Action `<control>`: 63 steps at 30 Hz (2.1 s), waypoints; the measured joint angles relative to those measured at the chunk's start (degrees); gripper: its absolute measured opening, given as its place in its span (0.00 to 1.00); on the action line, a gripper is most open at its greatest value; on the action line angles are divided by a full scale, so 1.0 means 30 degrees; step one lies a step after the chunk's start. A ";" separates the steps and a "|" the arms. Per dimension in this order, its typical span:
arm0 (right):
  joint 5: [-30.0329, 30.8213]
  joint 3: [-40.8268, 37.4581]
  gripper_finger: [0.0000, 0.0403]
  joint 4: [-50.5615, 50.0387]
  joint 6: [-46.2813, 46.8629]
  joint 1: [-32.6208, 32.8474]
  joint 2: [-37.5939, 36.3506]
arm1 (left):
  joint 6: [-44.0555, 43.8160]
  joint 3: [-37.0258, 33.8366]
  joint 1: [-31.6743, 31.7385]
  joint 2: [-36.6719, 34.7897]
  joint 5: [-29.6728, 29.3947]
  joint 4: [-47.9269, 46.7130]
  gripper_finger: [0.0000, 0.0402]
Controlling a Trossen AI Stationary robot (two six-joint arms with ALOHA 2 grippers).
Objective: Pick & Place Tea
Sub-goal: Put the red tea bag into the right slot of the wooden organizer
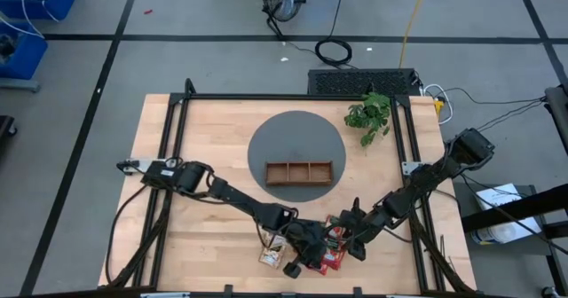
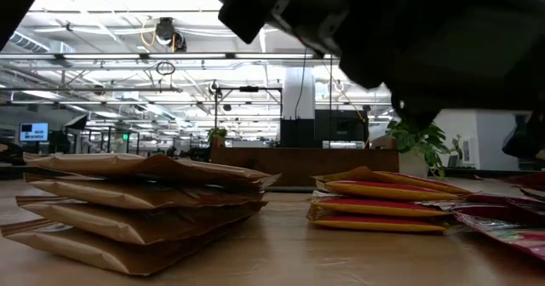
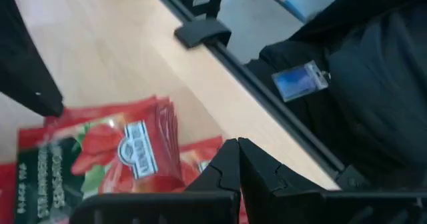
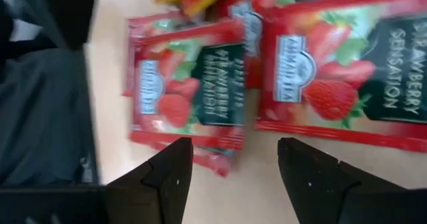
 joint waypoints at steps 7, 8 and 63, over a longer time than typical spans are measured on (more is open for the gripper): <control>0.0497 0.0000 0.51 0.0306 0.0008 0.0000 0.0286 | -0.0083 0.0066 0.0477 0.0012 -0.0527 0.0013 0.02; 0.0510 0.0000 0.51 0.0389 0.0008 -0.0001 0.0286 | -0.0060 0.0066 0.0552 0.0109 -0.0521 0.0077 0.01; 0.0931 -0.0015 0.40 0.1014 -0.1150 -0.0007 0.0271 | -0.0464 0.0036 0.1194 0.0923 -0.0025 0.1096 0.02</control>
